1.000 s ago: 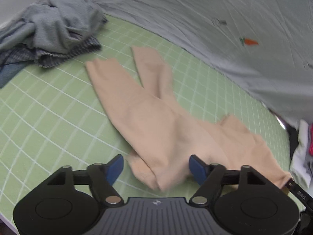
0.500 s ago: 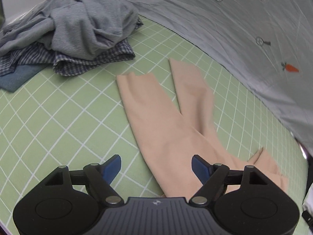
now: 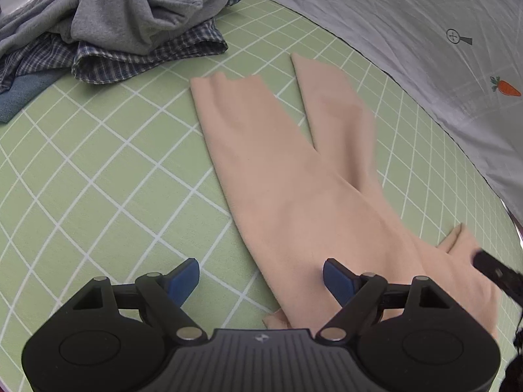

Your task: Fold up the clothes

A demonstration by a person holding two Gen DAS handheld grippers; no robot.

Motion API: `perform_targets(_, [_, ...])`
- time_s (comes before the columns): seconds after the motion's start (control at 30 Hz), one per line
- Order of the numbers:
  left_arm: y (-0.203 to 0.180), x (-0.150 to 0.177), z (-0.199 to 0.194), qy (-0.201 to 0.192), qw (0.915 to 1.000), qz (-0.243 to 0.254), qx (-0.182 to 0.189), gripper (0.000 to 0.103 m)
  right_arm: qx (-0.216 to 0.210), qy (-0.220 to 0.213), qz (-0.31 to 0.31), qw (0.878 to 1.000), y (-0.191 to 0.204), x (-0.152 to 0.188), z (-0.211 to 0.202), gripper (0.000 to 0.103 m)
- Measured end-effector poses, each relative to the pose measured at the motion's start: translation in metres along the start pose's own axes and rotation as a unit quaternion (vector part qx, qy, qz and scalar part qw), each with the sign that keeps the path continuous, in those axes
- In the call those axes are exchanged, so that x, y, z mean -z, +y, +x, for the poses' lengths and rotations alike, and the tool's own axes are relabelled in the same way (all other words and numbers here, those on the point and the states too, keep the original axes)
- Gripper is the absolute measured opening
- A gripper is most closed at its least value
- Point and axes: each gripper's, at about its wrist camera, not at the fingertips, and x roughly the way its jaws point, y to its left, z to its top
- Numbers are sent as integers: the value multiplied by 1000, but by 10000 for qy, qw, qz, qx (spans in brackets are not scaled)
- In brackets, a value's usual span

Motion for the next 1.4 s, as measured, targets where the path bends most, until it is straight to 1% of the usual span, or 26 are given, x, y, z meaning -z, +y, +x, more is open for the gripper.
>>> perform_targets(0.07, [-3, -2, 4, -40, 10000, 23, -58, 82, -290, 160, -124, 9994, 14, -11, 28, 66])
perform_targets(0.13, [-5, -4, 7, -90, 9999, 33, -91, 82, -537, 249, -190, 9981, 30, -18, 47, 60])
perform_targets(0.27, [-10, -6, 13, -98, 9999, 78, -91, 74, -991, 399, -415, 9934, 62, -28, 80, 60])
perform_targets(0.33, [-14, -7, 13, -146, 9996, 213, -76, 67, -1208, 545, -526, 9898, 74, -28, 91, 60])
perform_targets(0.4, [-17, -7, 13, -179, 9992, 360, -46, 56, -1354, 741, -619, 9861, 83, -25, 100, 60])
perform_targets(0.47, [-22, -7, 14, -191, 9987, 463, -12, 48, -1369, 879, -708, 9841, 88, -19, 106, 58])
perform_targets(0.5, [-23, -7, 14, -190, 9986, 496, 7, 42, -1357, 855, -775, 9840, 89, -18, 105, 55])
perform_targets(0.53, [-24, -7, 15, -185, 9985, 510, 28, 39, -1343, 827, -842, 9839, 89, -17, 104, 46])
perform_targets(0.57, [-25, -7, 15, -178, 9985, 522, 50, 32, -1330, 799, -909, 9837, 89, -15, 103, 26])
perform_targets(0.6, [-26, -7, 16, -157, 9985, 526, 79, 25, -1332, 781, -948, 9834, 88, -14, 103, 16])
perform_targets(0.63, [-26, -8, 16, -142, 9985, 526, 105, 22, -1336, 762, -985, 9832, 86, -13, 102, 6])
perform_targets(0.7, [-25, -8, 15, -155, 9986, 488, 131, 15, -1343, 678, -1032, 9832, 81, -10, 99, 6])
perform_targets(0.73, [-24, -8, 14, -162, 9987, 469, 144, 14, -1293, 623, -1021, 9844, 79, -9, 97, 6])
perform_targets(0.83, [-22, -9, 13, -182, 9988, 412, 184, 12, -916, 392, -971, 9903, 64, -10, 90, 5])
perform_targets(0.9, [-21, -9, 11, -195, 9989, 374, 211, 11, -529, 199, -819, 9950, 39, -17, 82, 5])
perform_targets(0.93, [-20, -9, 11, -206, 9989, 358, 227, 11, -313, 101, -716, 9969, 24, -21, 78, 5])
perform_targets(1.0, [-20, -12, 8, -269, 9986, 358, 296, 11, 148, -74, -259, 9995, -23, -32, 66, 5])
perform_targets(1.03, [-22, -15, 8, -310, 9982, 365, 357, 11, 378, -161, -27, 9992, -47, -38, 61, 5])
perform_targets(1.07, [-24, -18, 6, -346, 9976, 390, 448, 11, 511, -220, 224, 9982, -72, -40, 55, 5])
perform_targets(1.13, [-30, -25, 3, -438, 9960, 488, 602, 11, 1069, -371, 644, 9915, -125, -41, 39, 5])
perform_targets(1.2, [-40, -34, 0, -548, 9931, 631, 817, 11, 1606, -517, 966, 9809, -170, -40, 22, 5])
perform_targets(1.27, [-54, -44, -8, -761, 9899, 766, 917, 11, 1858, -723, 1320, 9710, -204, -37, 0, 5])
perform_targets(1.33, [-69, -54, -16, -991, 9861, 897, 989, 7, 2214, -912, 1392, 9609, -218, -34, -18, 5])
perform_targets(1.4, [-79, -66, -30, -1412, 9819, 994, 773, 7, 2545, -1096, 1408, 9505, -226, -32, -35, 5])
